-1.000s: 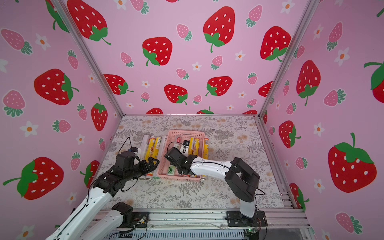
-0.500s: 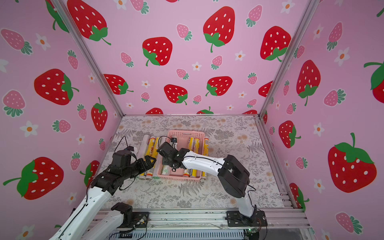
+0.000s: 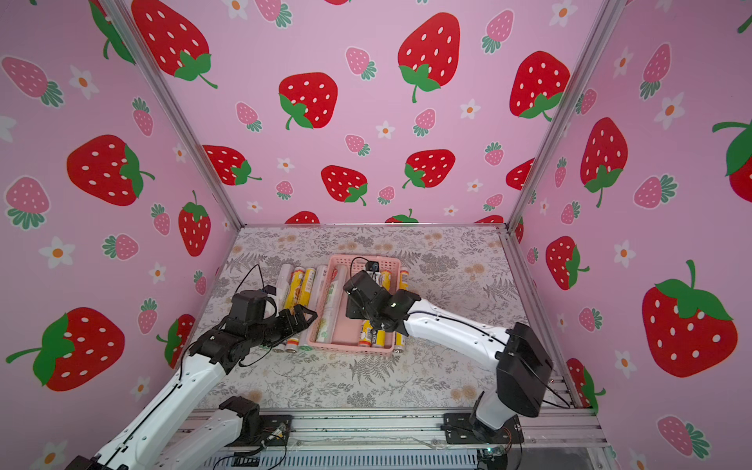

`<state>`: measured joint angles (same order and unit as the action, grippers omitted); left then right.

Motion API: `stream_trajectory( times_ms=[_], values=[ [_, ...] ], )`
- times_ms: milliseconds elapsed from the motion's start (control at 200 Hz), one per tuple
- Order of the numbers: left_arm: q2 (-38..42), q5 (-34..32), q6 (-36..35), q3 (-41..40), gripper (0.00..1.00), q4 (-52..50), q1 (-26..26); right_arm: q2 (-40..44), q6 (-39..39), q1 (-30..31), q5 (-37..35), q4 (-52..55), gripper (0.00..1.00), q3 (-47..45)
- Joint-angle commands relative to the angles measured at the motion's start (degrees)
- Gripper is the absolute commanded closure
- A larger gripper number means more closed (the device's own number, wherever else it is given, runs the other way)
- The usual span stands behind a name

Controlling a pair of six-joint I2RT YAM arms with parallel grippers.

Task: Put the plastic wrap into the basket
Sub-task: Pick up the plastic wrap from the center of the board.

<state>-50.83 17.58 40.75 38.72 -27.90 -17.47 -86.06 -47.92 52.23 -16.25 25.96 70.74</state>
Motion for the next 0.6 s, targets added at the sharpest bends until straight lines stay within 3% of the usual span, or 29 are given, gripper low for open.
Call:
stream_trajectory(
  times_ms=[0,205,595],
  values=[
    [-2.3,-1.2,1.1,3.6,0.0,3.6,-3.4,3.8,2.6,-5.5,2.4,4.9,0.37,-4.9],
    [-6.3,-8.2,1.7,5.3,0.0,5.1,-7.6,5.8,8.5,-15.2,11.3,4.0,0.37,-11.5],
    [-4.9,-13.2,1.7,5.6,0.0,-0.2,-8.2,0.9,11.7,-23.5,21.5,-8.1,0.39,-19.9]
  ],
)
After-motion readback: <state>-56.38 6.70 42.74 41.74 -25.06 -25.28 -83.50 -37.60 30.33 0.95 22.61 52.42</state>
